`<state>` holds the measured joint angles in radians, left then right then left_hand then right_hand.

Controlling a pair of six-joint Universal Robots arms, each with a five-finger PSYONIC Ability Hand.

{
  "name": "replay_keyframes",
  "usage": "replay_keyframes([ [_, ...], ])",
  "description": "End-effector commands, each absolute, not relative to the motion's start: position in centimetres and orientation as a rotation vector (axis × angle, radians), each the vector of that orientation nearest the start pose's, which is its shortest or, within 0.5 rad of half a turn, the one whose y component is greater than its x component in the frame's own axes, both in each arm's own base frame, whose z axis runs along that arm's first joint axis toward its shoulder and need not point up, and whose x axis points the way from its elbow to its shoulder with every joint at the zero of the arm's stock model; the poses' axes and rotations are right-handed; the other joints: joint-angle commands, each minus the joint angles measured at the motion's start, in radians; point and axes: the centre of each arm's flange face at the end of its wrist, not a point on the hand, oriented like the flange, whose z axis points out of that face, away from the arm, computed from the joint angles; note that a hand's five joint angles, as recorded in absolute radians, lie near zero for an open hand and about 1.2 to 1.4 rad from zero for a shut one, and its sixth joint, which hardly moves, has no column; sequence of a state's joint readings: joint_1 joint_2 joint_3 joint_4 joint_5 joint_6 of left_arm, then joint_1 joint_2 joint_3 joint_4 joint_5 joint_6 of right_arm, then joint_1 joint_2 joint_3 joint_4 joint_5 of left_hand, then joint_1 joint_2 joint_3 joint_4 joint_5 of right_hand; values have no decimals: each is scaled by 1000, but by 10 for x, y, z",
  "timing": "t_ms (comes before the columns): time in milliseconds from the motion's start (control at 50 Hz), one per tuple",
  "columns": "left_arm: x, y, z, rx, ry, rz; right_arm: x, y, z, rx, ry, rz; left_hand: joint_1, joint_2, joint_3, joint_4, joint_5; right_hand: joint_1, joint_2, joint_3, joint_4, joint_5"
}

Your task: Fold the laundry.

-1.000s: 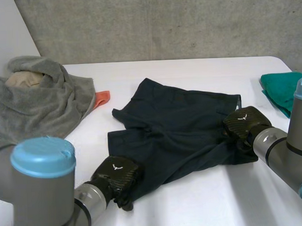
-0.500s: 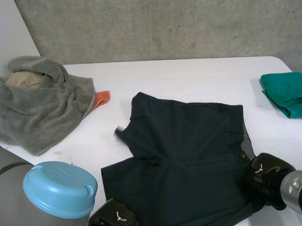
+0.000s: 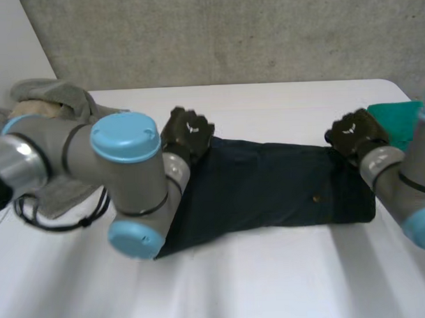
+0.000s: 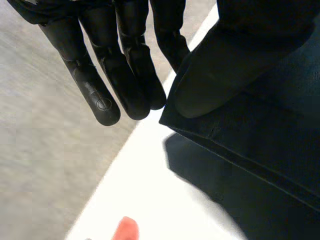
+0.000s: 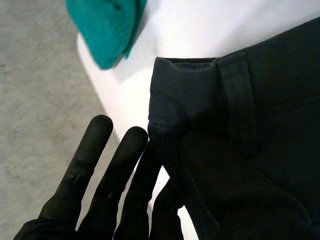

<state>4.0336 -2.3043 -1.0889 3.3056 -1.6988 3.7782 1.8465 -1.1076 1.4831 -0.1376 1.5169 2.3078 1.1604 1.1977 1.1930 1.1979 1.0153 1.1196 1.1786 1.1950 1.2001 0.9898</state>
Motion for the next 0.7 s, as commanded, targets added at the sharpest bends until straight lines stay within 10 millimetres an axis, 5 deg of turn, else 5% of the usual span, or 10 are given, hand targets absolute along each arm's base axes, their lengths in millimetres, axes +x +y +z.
replay_keyframes([
  [20, -402, -332, 173, 1072, 1663, -2177, 261, -384, 154, -1451, 2218, -2328, 236, 199, 203, 198, 206, 277, 218, 201, 196, 232],
  [100, -408, -339, 148, 1089, 1672, -2171, 268, -403, 142, -1411, 2188, -2386, 236, 199, 203, 198, 206, 277, 218, 201, 196, 232],
  [120, -409, -339, 144, 1102, 1672, -2173, 270, -409, 140, -1397, 2171, -2414, 236, 199, 203, 198, 206, -68, -127, -144, -149, -113],
  [140, -411, -338, 142, 1116, 1667, -2179, 271, -411, 140, -1391, 2160, -2432, 56, 19, 23, 19, 27, -301, -360, -377, -382, -346],
  [160, -415, -336, 140, 1143, 1657, -2201, 272, -414, 138, -1381, 2155, -2446, -420, -457, -452, -457, -449, -484, -543, -559, -564, -529],
  [220, -419, -335, 142, 1141, 1634, -2232, 272, -420, 141, -1298, 2131, -2489, -866, -903, -899, -904, -896, -945, -1004, -1020, -1026, -990],
  [340, -414, -333, 173, 1021, 1615, -2260, 263, -414, 167, -1082, 2148, -2442, -986, -1023, -1018, -1023, -1015, -945, -1004, -1020, -1026, -990],
  [460, -394, -321, 186, 986, 1679, -2213, 234, -372, 185, -1088, 2393, -2056, -986, -1023, -1018, -1023, -1015, -945, -1004, -1020, -1026, -990],
  [600, -372, -294, 193, 1009, 1776, -2173, 212, -330, 163, -987, 2549, -1638, -986, -1023, -1018, -1023, -1015, -868, -927, -943, -948, -913],
  [700, -362, -277, 191, 984, 1891, -2181, 204, -319, 145, -958, 2578, -1544, -986, -1023, -1018, -1023, -1015, -806, -865, -881, -886, -850],
])
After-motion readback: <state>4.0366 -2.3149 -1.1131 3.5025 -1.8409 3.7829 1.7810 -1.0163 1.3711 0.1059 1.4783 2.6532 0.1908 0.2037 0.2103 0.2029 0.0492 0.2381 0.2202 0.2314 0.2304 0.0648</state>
